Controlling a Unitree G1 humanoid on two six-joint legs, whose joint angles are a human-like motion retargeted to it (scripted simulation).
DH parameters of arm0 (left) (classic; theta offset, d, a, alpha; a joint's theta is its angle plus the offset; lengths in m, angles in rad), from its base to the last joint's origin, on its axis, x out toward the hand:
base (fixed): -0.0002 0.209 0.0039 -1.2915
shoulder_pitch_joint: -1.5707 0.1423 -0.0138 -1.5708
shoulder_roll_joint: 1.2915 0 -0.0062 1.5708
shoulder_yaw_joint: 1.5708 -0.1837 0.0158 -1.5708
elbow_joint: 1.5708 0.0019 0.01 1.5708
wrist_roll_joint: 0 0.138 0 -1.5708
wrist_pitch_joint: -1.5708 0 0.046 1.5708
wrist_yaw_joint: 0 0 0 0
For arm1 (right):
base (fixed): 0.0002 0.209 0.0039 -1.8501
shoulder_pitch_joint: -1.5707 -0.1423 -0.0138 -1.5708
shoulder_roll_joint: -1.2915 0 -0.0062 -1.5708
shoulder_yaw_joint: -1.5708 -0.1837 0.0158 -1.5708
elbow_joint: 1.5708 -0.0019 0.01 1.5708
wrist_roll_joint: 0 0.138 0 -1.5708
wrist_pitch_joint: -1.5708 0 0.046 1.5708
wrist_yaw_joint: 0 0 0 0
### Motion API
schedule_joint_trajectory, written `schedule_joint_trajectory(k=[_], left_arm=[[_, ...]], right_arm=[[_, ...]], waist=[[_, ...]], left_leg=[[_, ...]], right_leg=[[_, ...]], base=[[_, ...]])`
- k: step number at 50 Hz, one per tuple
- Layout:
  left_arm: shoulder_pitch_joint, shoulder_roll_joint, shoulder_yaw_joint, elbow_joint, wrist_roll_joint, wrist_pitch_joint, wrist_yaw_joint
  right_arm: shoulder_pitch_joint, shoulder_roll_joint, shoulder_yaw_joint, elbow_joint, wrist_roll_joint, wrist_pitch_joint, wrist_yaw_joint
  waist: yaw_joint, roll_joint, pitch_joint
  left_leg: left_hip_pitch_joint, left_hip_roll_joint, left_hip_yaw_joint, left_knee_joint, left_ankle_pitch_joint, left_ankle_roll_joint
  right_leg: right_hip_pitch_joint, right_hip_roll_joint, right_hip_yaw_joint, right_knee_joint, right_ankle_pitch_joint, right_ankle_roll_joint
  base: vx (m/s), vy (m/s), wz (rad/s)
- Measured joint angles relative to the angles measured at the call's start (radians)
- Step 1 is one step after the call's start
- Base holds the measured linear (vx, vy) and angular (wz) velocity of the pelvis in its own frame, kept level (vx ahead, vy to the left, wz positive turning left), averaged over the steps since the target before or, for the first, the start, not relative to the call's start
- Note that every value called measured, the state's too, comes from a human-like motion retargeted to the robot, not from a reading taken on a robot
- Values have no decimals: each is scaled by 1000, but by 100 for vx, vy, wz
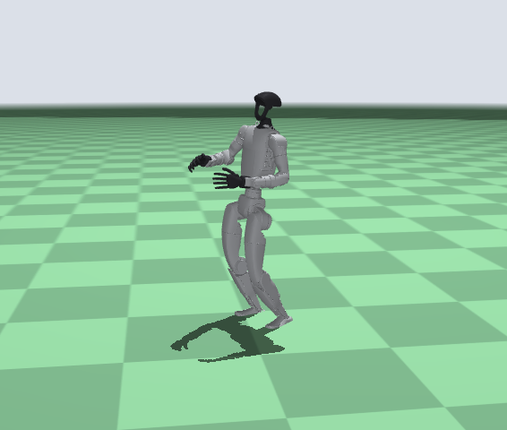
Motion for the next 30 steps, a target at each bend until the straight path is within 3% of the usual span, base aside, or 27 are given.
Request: schedule_joint_trajectory(k=[17, 30], left_arm=[[-116, 105, -142, -24, -59, 61, -167], [-154, 116, -200, -24, -74, 83, -187]], right_arm=[[-86, -67, 136, 13, 15, 67, 196], [-101, -77, 157, 5, 31, 85, 222]], waist=[[126, -30, 16], [152, -7, 39]], left_leg=[[65, -18, -86, -53, 18, 13], [47, -15, -105, -51, 27, 9]], right_leg=[[110, 13, -60, -77, 19, 6], [115, 17, -82, -109, 45, 16]], base=[[2, -3, 20], [0, 0, 0]])
